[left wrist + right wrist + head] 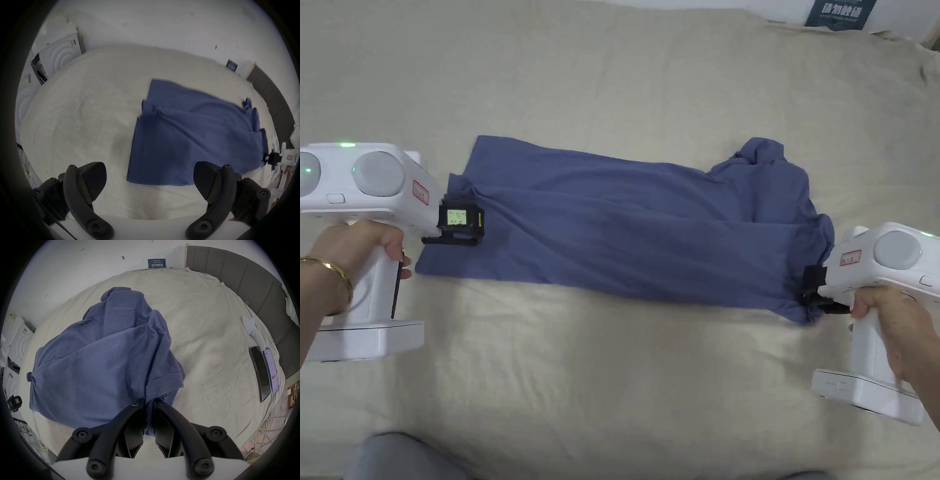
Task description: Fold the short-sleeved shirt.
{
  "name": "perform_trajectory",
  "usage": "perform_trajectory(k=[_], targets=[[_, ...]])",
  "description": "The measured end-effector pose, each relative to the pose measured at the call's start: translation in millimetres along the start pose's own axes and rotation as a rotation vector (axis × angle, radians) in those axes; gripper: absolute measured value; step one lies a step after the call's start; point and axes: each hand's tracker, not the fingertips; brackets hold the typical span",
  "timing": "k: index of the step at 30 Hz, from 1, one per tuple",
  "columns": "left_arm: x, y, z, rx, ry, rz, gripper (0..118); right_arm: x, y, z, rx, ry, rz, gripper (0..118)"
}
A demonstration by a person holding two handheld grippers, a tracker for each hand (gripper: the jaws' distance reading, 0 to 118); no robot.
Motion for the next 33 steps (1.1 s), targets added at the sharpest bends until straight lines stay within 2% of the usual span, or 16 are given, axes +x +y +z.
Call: perform_trajectory(k=[1,5,7,8,10,13,20,24,30,33], targets=[[2.7,0.1,-8.9,-0.043,0.028,-0.023,110,-0.5,-0.3,-1.4,0.001,-0.004,0.006,8],[12.1,-9.3,-31.4,-0.067,0.109,-0.086,86,-0.8,-0.4,-4.1,0.001,-0.008,0.015,8],[11.0,-13.3,-39.1,-0.070,0.110,-0.074,46,-0.9,-0.4,-3.8,0.002,-0.005,0.018,8],[11.5,-14.3,-36.4,-0.057,0.037,-0.028,28,-0.1,-0.3,-3.5,0.002,-0.002,0.019,8],[15.5,-14.1,-34.1,-0.052,0.019,-0.022,7,2.1,0.3,-4.7,0.001,0.002,0.021,8],[22.5,-17.5,-30.7,-0.054,0.064,-0.164,2,3.0,0.5,-3.3,0.000,0.008,0.021,8],[-4.1,-9.5,18.8,0.046,-0.005,-0.019,1,14.1,7.3,29.8,0.026,0.051,0.025,8],[-16.7,-19.5,54.9,0.088,-0.038,-0.026,1,19.4,1.1,69.7,0.064,0.091,0.041,8],[-38.8,-70.6,89.5,0.111,-0.072,-0.012,1,37.2,-46.7,114.3,0.071,0.130,0.066,8],[-44.8,-107.9,88.4,0.090,-0.078,-0.011,1,41.2,-81.3,119.3,0.057,0.117,0.101,8]])
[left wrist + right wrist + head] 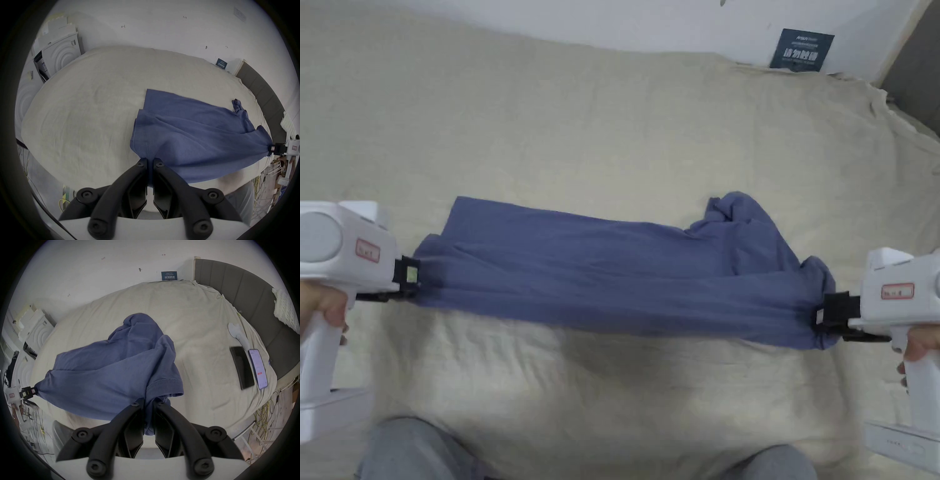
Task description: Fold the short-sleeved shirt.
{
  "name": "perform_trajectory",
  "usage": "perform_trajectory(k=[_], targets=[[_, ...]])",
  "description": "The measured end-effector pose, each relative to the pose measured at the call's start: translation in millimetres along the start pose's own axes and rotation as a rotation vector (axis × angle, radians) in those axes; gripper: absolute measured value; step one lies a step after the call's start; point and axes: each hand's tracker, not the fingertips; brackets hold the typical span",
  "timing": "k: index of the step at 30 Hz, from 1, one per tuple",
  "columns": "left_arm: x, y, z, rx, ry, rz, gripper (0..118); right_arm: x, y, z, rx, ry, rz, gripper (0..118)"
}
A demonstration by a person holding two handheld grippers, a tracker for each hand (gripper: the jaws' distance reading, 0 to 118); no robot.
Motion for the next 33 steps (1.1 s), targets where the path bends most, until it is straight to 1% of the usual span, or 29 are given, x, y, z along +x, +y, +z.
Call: perform_trajectory(k=[1,4,7,9,10,11,12,13,14,15,16,17,19,21,22,24,25,26,27,28,29,30,32,33], targets=[[-0.8,-11.1,-1.6,-0.008,0.005,0.003,1,6.1,-8.5,-7.9,-0.007,-0.004,0.012,8],[-2.5,-42.8,-14.5,-0.058,0.013,0.017,1,8.0,-32.4,-23.4,-0.039,-0.043,0.018,8],[0.0,-61.3,-30.4,-0.087,0.039,-0.001,1,4.2,-47.0,-37.7,-0.056,-0.087,0.009,8],[2.0,-67.2,-37.6,-0.098,0.048,-0.001,2,2.2,-52.8,-43.4,-0.061,-0.097,-0.005,8],[4.1,-68.4,-37.2,-0.094,0.050,0.008,4,2.3,-54.4,-45.5,-0.061,-0.099,-0.011,9],[4.8,-68.1,-36.6,-0.088,0.055,0.017,18,2.6,-55.5,-45.9,-0.056,-0.100,-0.017,11],[4.3,-66.6,-36.0,-0.088,0.064,0.021,35,3.0,-56.1,-45.1,-0.049,-0.104,-0.023,21],[4.0,-63.6,-34.4,-0.095,0.088,0.011,59,1.9,-56.0,-42.1,-0.046,-0.107,-0.022,43],[3.3,-60.6,-29.5,-0.099,0.105,-0.007,90,2.4,-54.1,-39.1,-0.053,-0.127,-0.004,77],[0.5,-57.8,-24.5,-0.079,0.116,-0.011,108,2.8,-52.2,-35.2,-0.055,-0.140,0.013,93],[-2.7,-53.3,-17.9,-0.039,0.126,-0.014,117,2.9,-49.9,-28.2,-0.034,-0.159,0.030,96],[-5.5,-47.9,-10.5,0.003,0.126,-0.012,118,3.8,-45.4,-19.7,0.012,-0.173,0.041,96],[-8.8,-31.1,3.2,0.045,0.102,-0.004,118,3.9,-33.4,-2.0,0.078,-0.181,0.036,96],[-7.5,-14.0,19.0,0.107,0.103,0.017,118,1.7,-20.9,19.1,0.150,-0.165,0.017,96],[-5.6,-6.9,25.9,0.158,0.095,0.021,118,-1.2,-14.8,29.4,0.189,-0.159,0.021,96],[3.3,4.3,42.2,0.252,0.078,0.009,118,-12.2,-5.2,51.3,0.307,-0.186,0.050,96],[8.1,7.9,48.2,0.304,0.072,0.007,118,-17.0,-2.3,61.0,0.375,-0.183,0.066,96],[16.2,10.3,53.4,0.368,0.073,0.006,115,-24.0,-0.4,71.3,0.447,-0.178,0.082,96],[22.8,11.1,57.3,0.427,0.083,0.004,111,-30.5,0.6,80.1,0.514,-0.174,0.086,96],[29.1,11.7,59.7,0.473,0.089,-0.001,104,-37.4,1.0,87.4,0.569,-0.172,0.077,96],[35.1,11.4,61.2,0.511,0.079,-0.017,90,-43.0,0.3,92.6,0.610,-0.158,0.071,96],[41.1,9.8,60.9,0.529,0.076,-0.024,81,-47.9,-0.8,97.1,0.649,-0.126,0.068,96],[49.6,5.7,59.5,0.546,0.061,-0.025,72,-55.1,-3.4,102.0,0.671,-0.064,0.055,95],[53.1,2.9,58.4,0.555,0.051,-0.021,57,-57.8,-4.9,101.7,0.688,-0.043,0.043,93]])
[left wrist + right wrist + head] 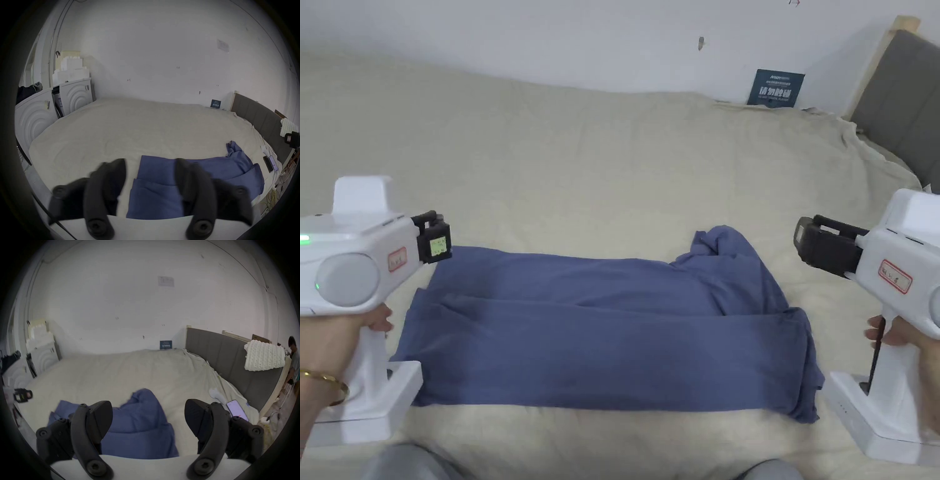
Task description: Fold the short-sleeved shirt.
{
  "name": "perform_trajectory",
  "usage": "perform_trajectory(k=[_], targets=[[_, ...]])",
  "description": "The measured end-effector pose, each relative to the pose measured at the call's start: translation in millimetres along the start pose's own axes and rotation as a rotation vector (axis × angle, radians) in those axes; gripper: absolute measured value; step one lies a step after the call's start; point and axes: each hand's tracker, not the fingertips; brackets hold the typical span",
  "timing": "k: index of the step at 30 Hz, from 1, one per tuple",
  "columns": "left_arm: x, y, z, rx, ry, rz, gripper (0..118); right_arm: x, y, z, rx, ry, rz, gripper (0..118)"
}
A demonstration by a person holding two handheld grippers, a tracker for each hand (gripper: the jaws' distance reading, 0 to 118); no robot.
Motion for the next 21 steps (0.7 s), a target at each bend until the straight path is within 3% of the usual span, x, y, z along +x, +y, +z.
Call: perform_trajectory(k=[1,2,3,5,6,14,21], targets=[[-0.5,-3.5,-4.3,0.010,-0.013,0.005,43,-3.0,-1.1,1.6,0.017,0.014,-0.009,87],[1.4,-6.3,-3.9,0.020,-0.025,0.009,25,-5.6,-2.6,2.0,0.014,0.012,-0.006,71],[3.6,-9.1,-3.2,0.028,-0.028,0.013,14,-8.1,-3.5,1.0,0.014,0.016,-0.004,56],[8.0,-13.5,-1.8,0.049,-0.041,0.005,0,-12.0,-5.5,-3.4,0.009,0.016,0.002,14],[9.0,-15.2,0.1,0.065,-0.051,0.000,0,-13.0,-6.9,-6.3,0.005,0.011,0.007,2],[13.6,-10.3,-8.4,0.084,-0.062,-0.011,0,-15.1,-10.5,-40.9,-0.068,0.021,0.021,0],[19.3,0.1,-26.0,0.106,-0.057,-0.021,0,-12.4,8.2,-113.9,-0.174,0.011,0.097,0]])
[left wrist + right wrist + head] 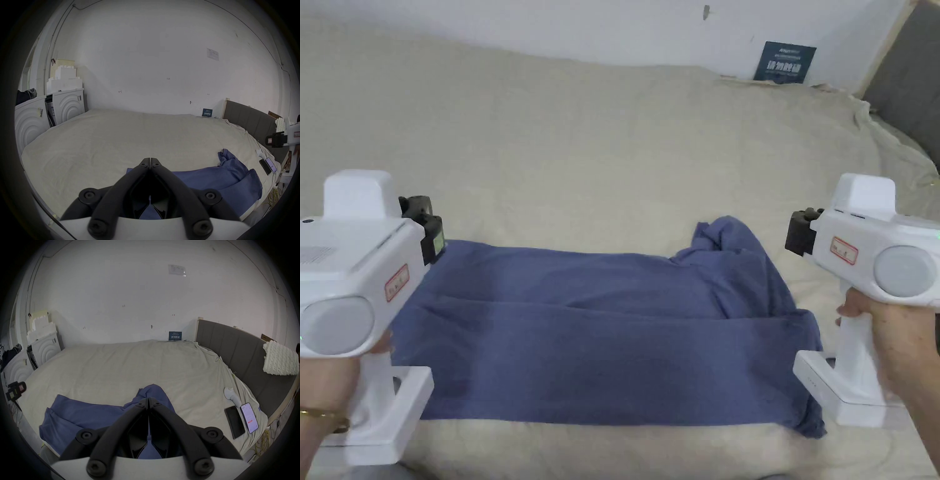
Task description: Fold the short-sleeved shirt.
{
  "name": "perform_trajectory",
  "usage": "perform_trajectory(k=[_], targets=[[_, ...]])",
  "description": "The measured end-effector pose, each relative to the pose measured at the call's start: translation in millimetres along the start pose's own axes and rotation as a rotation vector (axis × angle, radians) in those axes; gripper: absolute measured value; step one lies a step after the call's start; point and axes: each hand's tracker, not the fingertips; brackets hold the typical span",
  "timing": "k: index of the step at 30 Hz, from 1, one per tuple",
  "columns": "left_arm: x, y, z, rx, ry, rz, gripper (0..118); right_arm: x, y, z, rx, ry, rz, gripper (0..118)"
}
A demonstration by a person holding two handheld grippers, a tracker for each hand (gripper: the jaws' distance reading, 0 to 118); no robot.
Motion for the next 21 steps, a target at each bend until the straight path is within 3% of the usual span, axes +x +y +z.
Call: perform_trajectory(k=[5,10,11,13,14,21], targets=[[4.2,3.4,-16.9,0.013,0.000,0.012,0,11.9,20.8,-78.6,-0.197,-0.029,0.050,0],[10.3,5.9,-32.7,0.018,0.004,0.010,0,29.4,27.9,-149.7,-0.370,-0.054,-0.034,2],[10.6,5.6,-37.0,0.018,0.005,0.006,0,31.4,27.1,-158.5,-0.384,-0.063,-0.051,19],[12.7,5.4,-44.3,0.012,0.011,-0.001,0,38.1,24.2,-182.1,-0.466,-0.065,-0.070,74],[12.1,5.0,-48.6,0.007,0.011,0.002,0,40.1,22.1,-190.9,-0.486,-0.081,-0.067,93],[10.4,-1.4,-71.2,-0.032,0.026,0.018,0,60.2,-1.3,-241.6,-0.626,-0.147,-0.130,94]])
